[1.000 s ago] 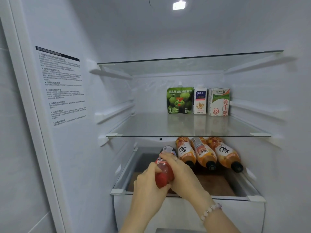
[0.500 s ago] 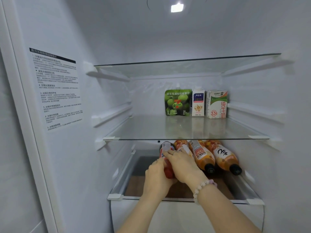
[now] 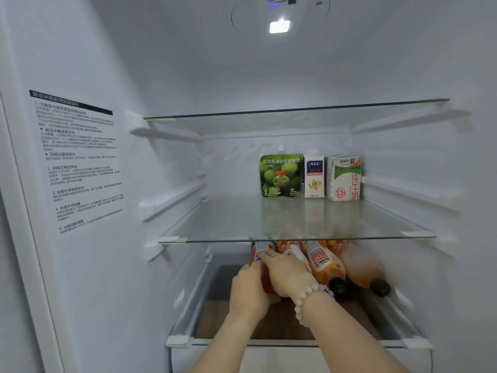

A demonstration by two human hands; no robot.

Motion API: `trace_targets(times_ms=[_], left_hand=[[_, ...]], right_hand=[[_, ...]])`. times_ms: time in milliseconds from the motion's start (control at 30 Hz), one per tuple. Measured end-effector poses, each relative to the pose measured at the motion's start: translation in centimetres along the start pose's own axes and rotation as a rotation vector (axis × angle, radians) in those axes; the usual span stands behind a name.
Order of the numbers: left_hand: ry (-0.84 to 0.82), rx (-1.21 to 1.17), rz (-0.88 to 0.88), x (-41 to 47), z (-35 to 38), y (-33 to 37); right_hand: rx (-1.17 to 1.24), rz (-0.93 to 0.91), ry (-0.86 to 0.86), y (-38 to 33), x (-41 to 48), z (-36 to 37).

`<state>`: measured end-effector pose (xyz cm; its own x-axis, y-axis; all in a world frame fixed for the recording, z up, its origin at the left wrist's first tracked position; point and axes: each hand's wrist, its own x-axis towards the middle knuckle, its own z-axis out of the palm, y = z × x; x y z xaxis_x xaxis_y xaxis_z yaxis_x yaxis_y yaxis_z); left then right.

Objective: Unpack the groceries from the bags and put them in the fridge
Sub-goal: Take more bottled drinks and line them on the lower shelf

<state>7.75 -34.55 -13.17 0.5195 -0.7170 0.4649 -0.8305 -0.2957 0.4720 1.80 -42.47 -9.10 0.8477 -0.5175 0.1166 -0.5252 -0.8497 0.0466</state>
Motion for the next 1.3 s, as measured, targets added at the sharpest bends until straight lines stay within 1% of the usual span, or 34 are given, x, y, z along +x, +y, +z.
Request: trace_targets(times_ms=[200,333,467,600,800,933,1000,1100,1233,1300], left_hand=[[0.025,-0.05,0.004,0.1,0.6,-0.7],[-0.027,-0.146,-0.078,-0.7,0.0,-1.1],[-0.073,-0.163,-0.066,-1.7,-0.9,-1.3],[-0.062,-0.117,-0.014,-2.8,-1.7,-1.2],[-0.001,0.004,0.124,-4.7,-2.9,-0.5],[0.019,0.042,0.165,-5.3,-3.4,-0.3],[0.056,0.113,0.192,-5.9,-3.5,0.1],[0.121,0.147,0.227,-7.7,-3.7,1.2],[0.18,0.237,0.339,-9.7,-4.4,3.1],[0.225,0.267,0.367,-10.8,-5.4,4.5]], right_hand=[[-0.042,0.039,0.022,-0.1,0.3,0.4],[-0.065,0.046,0.021,-0.2,-0.1,-0.1],[-0.088,0.062,0.04,-0.5,-1.3,-0.2],[-0.057,0.087,0.066,-0.4,-2.8,0.5],[0.056,0.07,0.274,0.3,-7.5,-0.9],[0.042,0.113,0.361,1.3,-11.2,-0.8],[0.041,0.135,0.382,1.6,-13.3,-0.9],[0.024,0.181,0.371,1.8,-16.7,-1.5],[-0.013,0.19,0.45,1.7,-20.7,-2.9],[-0.032,0.19,0.48,1.3,-22.5,-3.6]])
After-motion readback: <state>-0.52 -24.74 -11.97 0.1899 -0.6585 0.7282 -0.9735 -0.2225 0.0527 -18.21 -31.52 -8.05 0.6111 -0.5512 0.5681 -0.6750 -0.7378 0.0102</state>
